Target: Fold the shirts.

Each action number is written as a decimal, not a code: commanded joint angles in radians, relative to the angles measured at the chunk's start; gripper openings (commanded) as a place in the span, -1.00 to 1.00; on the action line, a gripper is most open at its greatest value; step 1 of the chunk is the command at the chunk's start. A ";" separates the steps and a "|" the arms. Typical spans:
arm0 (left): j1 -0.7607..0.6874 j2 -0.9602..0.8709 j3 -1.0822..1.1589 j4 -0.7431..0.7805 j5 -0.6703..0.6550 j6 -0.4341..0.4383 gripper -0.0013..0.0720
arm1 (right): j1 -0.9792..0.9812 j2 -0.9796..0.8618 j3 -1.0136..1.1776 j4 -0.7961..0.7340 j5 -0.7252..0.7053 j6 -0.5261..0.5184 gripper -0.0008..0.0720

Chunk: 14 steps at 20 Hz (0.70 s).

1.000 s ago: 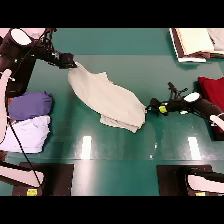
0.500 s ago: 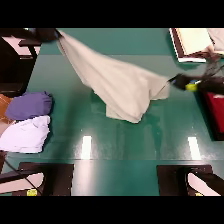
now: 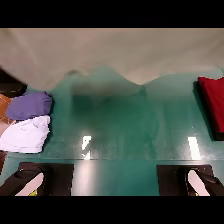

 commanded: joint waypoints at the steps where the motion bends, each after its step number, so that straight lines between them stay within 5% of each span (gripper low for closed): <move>1: 0.001 0.080 0.011 0.014 0.047 0.001 -0.90 | -0.084 -0.026 0.191 -0.009 0.090 0.006 -0.93; 7: 0.001 -0.048 -0.090 0.218 -0.024 -0.047 -0.90 | -0.061 -0.289 0.433 -0.010 0.226 0.085 -0.93; 10: 0.001 -0.195 -0.194 0.220 -0.063 -0.082 -0.90 | 0.046 -0.421 0.343 -0.028 0.225 0.087 -0.93; 14: 0.001 -0.441 -0.308 0.196 -0.106 -0.082 -0.90 | 0.211 -0.615 0.177 -0.241 0.209 0.116 -0.93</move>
